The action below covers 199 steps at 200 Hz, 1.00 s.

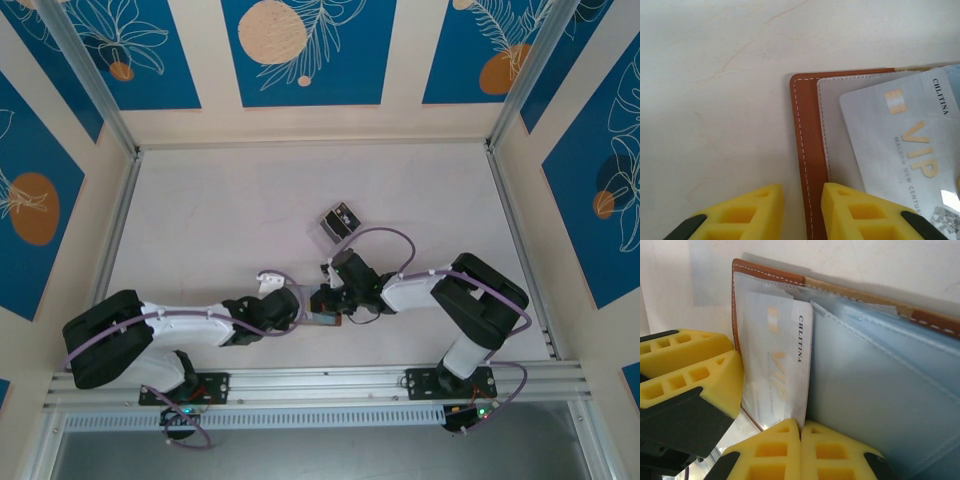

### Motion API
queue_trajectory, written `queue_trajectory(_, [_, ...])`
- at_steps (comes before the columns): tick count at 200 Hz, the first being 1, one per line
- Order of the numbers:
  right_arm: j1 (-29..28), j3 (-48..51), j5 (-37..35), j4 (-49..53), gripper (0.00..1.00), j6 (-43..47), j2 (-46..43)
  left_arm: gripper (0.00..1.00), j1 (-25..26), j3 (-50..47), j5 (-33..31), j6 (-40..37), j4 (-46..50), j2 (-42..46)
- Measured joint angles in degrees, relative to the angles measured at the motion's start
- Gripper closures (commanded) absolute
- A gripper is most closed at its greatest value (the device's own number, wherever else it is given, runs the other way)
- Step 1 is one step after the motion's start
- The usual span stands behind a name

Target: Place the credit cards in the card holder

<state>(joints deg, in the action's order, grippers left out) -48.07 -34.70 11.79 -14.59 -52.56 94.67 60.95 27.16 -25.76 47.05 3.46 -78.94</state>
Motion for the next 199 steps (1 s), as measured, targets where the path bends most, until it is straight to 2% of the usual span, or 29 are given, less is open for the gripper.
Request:
queue_trajectory(49, [-1.95,-2.01,-2.78,2.03,1.00,-0.02,0.52,0.73,0.26,0.00,-0.28,0.55,0.00,-0.09])
queue_trajectory(199, [-3.19,-3.96,-4.35,4.37,1.00,-0.37,1.20,0.72,0.48,0.22,-0.39,0.55,0.90,0.37])
